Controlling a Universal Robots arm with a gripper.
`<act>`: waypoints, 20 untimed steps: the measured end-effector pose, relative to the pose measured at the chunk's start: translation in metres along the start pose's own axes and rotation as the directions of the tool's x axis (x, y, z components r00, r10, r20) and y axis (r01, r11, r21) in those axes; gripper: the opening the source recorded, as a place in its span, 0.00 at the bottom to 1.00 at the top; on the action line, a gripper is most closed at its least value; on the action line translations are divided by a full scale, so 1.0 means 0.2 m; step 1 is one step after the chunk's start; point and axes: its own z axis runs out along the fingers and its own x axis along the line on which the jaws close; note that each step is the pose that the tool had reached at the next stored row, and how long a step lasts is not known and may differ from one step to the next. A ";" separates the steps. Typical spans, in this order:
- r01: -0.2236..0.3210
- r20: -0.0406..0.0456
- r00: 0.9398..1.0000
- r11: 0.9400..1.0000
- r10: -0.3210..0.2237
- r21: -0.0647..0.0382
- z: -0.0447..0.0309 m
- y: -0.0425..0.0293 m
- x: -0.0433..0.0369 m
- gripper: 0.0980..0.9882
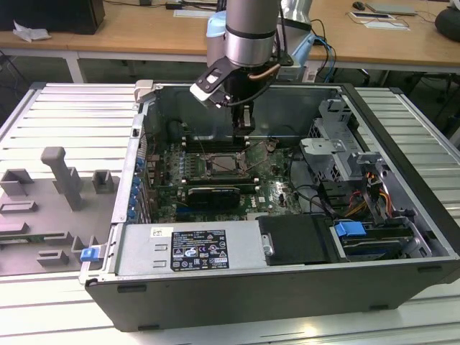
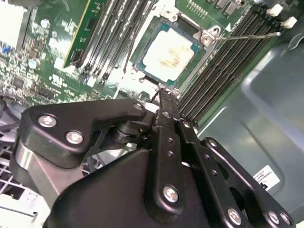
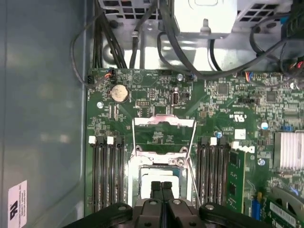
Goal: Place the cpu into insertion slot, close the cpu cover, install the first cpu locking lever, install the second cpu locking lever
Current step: 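Close the cpu cover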
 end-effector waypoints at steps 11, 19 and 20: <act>0.040 0.000 0.999 0.999 -0.040 0.001 0.021 0.172 -0.007 0.01; 0.024 0.000 1.000 1.000 -0.024 0.001 0.037 0.287 -0.012 0.01; 0.023 0.000 1.000 1.000 -0.023 0.001 0.040 0.299 -0.012 0.01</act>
